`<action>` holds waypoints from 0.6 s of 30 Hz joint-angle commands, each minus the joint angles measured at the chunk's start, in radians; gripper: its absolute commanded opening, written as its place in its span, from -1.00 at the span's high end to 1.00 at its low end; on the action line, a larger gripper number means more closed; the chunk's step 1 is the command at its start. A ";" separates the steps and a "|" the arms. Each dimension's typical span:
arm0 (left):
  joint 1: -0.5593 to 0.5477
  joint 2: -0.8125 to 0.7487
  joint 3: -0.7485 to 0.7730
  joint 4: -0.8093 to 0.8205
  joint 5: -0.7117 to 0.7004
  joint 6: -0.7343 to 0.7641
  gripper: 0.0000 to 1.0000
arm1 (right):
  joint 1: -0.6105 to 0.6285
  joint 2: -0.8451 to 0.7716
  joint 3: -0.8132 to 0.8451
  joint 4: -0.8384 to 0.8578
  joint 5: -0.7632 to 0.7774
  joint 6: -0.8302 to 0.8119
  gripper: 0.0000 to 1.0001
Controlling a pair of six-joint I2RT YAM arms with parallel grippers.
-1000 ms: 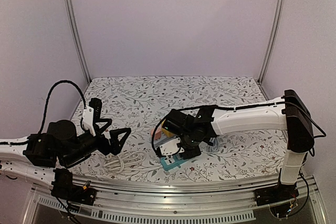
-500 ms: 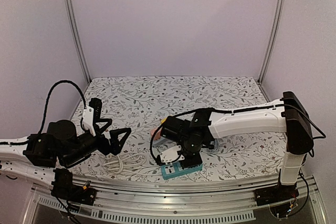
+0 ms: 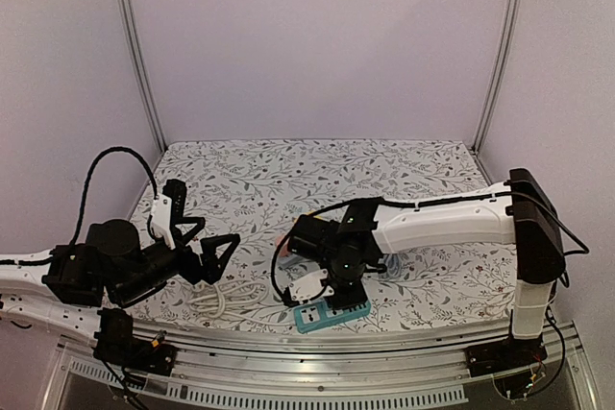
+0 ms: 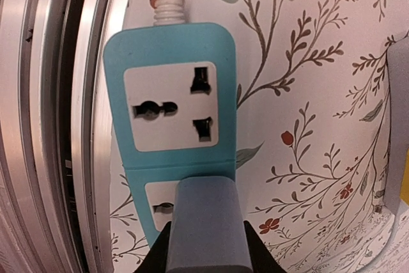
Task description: Insert the plug
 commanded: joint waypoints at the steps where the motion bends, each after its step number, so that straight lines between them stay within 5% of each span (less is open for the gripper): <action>1: -0.012 -0.003 -0.017 0.013 0.006 0.007 -0.95 | 0.011 0.097 0.012 -0.032 -0.048 0.001 1.00; 15: -0.013 -0.003 -0.017 0.011 0.009 0.010 -0.95 | 0.012 0.231 0.084 -0.071 -0.027 0.003 1.00; 18: -0.012 -0.003 -0.018 0.011 0.008 0.009 -0.95 | 0.011 0.228 0.073 -0.055 0.012 0.007 0.79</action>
